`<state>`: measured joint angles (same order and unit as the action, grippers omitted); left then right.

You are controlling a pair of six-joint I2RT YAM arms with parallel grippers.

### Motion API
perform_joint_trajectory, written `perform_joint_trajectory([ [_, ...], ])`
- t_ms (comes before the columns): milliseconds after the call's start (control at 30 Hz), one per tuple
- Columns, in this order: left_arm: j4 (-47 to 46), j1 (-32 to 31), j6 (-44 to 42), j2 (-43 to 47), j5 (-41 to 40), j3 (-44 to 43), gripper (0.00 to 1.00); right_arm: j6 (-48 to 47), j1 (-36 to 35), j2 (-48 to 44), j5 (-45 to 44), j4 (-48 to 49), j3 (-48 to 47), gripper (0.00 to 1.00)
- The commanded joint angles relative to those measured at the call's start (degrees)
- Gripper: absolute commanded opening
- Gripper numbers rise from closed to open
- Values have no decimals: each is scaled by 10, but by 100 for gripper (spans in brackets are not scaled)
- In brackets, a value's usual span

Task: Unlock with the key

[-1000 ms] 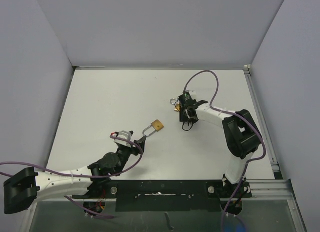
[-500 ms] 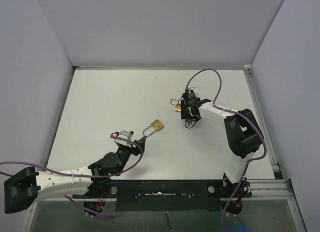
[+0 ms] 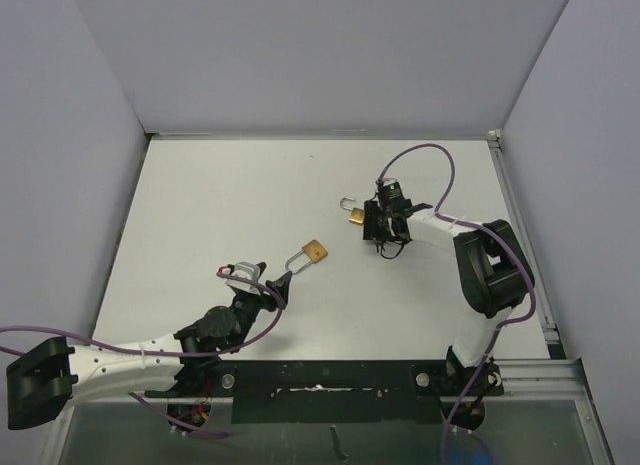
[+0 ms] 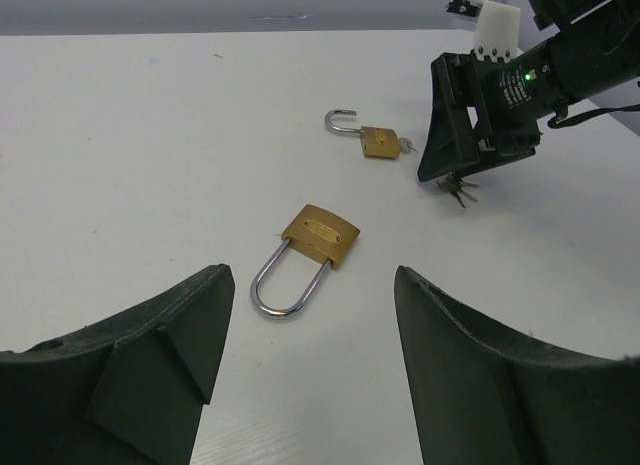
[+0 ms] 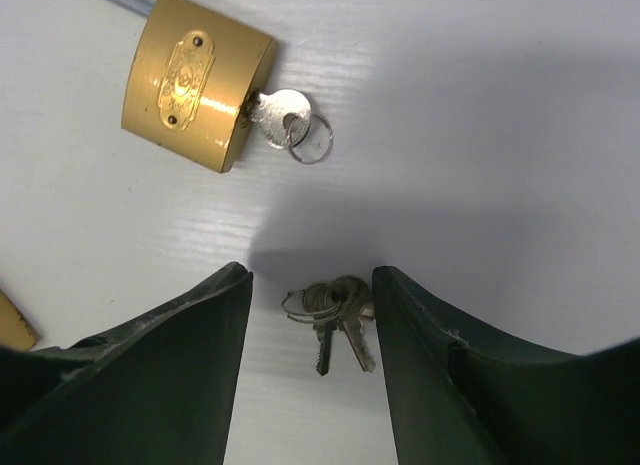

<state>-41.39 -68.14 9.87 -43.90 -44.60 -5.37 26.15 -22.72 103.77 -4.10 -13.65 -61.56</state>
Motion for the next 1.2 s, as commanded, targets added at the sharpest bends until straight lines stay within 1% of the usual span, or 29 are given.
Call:
perform_joint_trajectory([
  [0, -23, 3, 4, 6, -1, 1, 64, 25, -25, -35, 29, 3, 31, 53],
  [233, -20, 3, 10, 14, 3, 5, 64, 62, -71, -52, 7, -3, 54, 53],
  [367, -18, 3, 11, 18, 3, 7, 64, 66, -76, -51, -17, -12, 49, 52],
  [433, -18, 3, 13, 18, 4, 9, 64, 60, -77, -42, -41, -22, 40, 50],
  [533, -18, 3, 15, 17, 3, 10, 64, 50, -77, -29, -64, -33, 26, 43],
  [733, -19, 3, 12, 15, -1, 10, 64, 40, -76, -17, -72, -34, 11, 33],
  [800, -20, 3, 12, 15, -3, 11, 64, 39, -76, -16, -72, -35, 9, 26],
  [833, -20, 3, 12, 14, -3, 11, 64, 39, -76, -17, -73, -35, 8, 20],
  [1000, -24, 3, 11, 5, -3, 9, 64, 37, -76, -17, -73, -35, 5, 2],
  [1033, -24, 3, 11, 3, -2, 8, 64, 36, -77, -20, -73, -33, 6, 0],
  [1100, -24, 3, 12, 0, 1, 4, 64, 36, -78, -40, -74, -18, 17, 0],
  [1167, -30, 3, 14, -4, 8, 2, 64, 37, -78, -76, -56, 16, 42, 0],
])
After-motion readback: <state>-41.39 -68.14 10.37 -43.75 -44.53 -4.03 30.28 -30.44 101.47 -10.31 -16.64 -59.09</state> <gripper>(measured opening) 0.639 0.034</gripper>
